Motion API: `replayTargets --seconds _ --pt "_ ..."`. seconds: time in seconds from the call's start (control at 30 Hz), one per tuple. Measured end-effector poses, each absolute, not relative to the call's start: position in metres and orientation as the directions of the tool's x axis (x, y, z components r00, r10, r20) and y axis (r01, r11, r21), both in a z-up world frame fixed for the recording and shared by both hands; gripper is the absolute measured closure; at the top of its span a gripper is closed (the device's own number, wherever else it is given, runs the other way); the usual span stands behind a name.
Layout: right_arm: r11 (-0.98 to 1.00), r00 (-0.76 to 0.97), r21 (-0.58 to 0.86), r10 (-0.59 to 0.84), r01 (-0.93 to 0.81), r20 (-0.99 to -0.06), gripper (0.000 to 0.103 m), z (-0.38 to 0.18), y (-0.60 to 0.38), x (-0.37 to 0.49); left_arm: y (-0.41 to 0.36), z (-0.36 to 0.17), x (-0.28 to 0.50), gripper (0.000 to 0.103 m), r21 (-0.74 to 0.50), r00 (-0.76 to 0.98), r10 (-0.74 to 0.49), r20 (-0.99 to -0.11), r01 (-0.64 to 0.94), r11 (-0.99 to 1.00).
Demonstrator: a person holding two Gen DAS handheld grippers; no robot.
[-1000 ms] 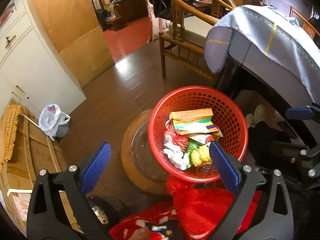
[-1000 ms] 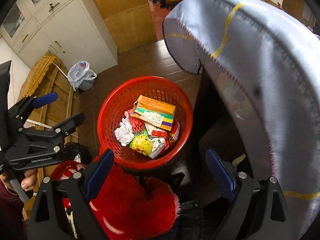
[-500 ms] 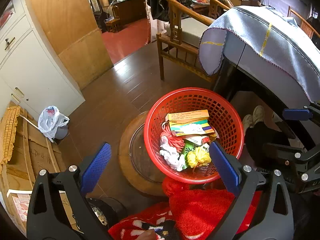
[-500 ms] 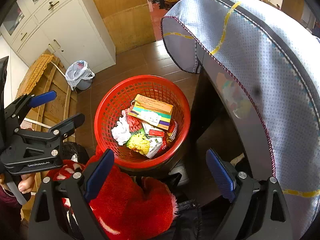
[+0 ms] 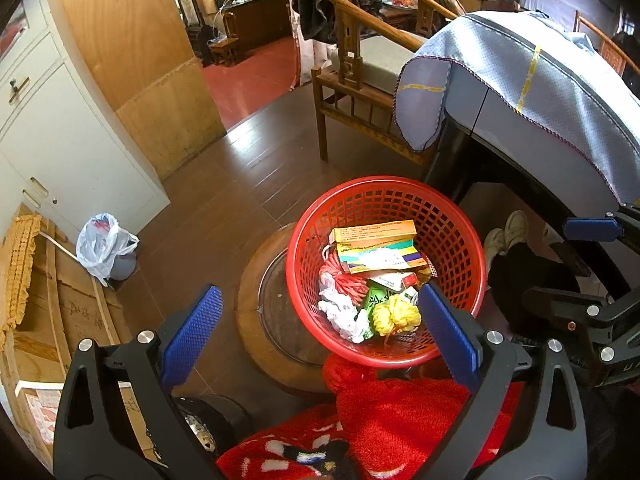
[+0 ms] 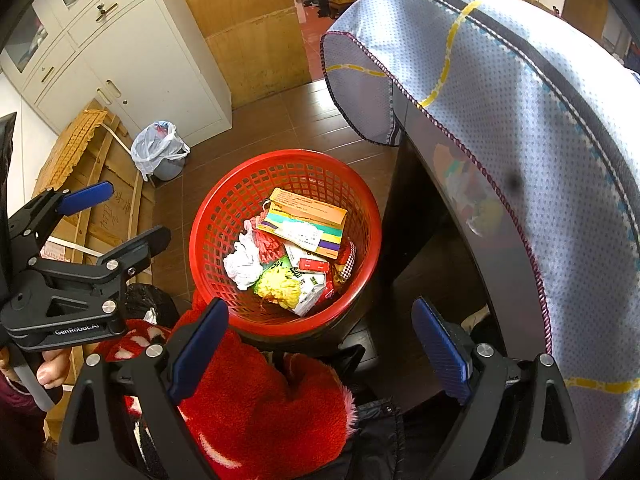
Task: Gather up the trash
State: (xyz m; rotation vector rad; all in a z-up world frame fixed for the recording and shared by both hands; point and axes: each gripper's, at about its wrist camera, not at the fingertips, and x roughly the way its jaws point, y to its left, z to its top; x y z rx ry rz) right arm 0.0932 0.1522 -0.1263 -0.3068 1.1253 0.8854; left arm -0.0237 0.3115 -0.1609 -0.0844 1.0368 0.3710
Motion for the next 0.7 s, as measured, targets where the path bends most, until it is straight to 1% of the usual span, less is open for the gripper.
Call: replayTargets --seconds 0.17,0.7 --pt "0.637 0.146 0.213 0.462 -0.741 -0.875 0.012 -0.1234 0.1508 0.0931 0.3092 -0.1609 -0.0234 0.008 0.129 0.453 0.285 -0.845 -0.344 0.930" --pt "0.637 0.147 0.217 0.468 -0.740 -0.872 0.012 -0.1217 0.1485 0.0944 0.3100 -0.1573 -0.0242 0.008 0.119 0.460 0.278 -0.843 -0.345 0.931"
